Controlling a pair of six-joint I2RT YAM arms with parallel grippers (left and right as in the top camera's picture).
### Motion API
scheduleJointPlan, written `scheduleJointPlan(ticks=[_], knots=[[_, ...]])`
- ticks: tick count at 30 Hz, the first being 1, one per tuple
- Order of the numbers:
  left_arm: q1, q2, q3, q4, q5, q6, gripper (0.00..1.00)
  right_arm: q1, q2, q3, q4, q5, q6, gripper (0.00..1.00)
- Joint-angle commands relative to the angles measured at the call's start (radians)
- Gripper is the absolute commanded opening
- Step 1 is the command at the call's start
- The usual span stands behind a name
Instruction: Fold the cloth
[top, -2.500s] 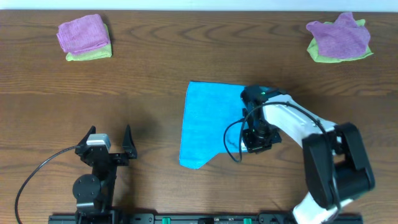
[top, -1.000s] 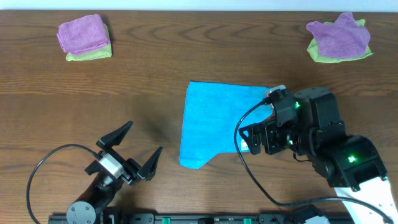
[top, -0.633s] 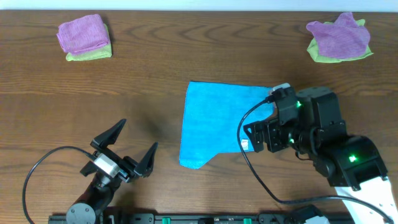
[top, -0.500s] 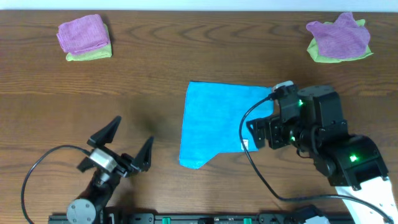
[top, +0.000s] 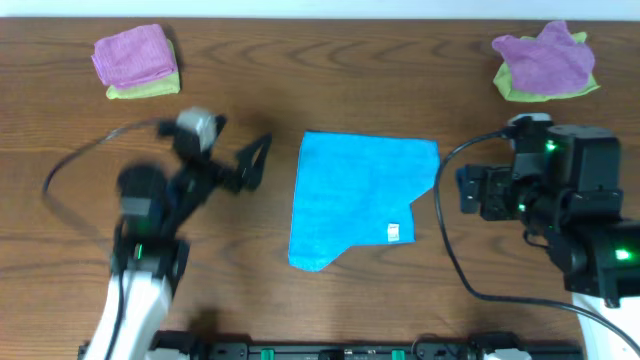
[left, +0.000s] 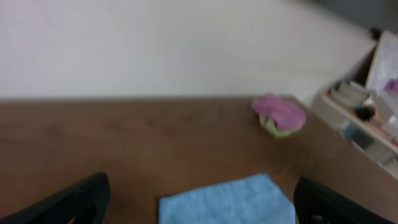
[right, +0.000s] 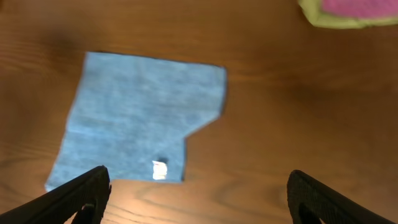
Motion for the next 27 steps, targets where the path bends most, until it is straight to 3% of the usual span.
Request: scheduleJointPlan(ticks=[1, 10, 16, 22, 25, 27], knots=[[-0.056, 0.207, 0.201, -0.122, 0.020, 0.060, 0.96, -0.057, 0.007, 0.014, -0.019, 0.018, 0.023, 0.91], [-0.140, 0.599, 0.740, -0.617, -0.158, 0.253, 0.96, -0.144, 0.057, 0.014, -0.014, 0.019, 0.023, 0.93], [-0.179, 0.786, 0.889, -0.782, -0.240, 0.271, 0.96, -0.179, 0.156, 0.014, 0.002, 0.018, 0.023, 0.87], [-0.228, 0.910, 0.922, -0.848, -0.283, 0.274, 1.00, -0.200, 0.216, 0.014, 0.019, 0.019, 0.023, 0.88], [-0.256, 0.936, 0.922, -0.878, -0.285, 0.274, 0.88, -0.206, 0.220, 0.014, 0.023, 0.019, 0.022, 0.89], [-0.274, 0.941, 0.922, -0.903, -0.283, 0.271, 0.70, -0.206, 0.220, 0.014, 0.024, 0.019, 0.022, 0.89]])
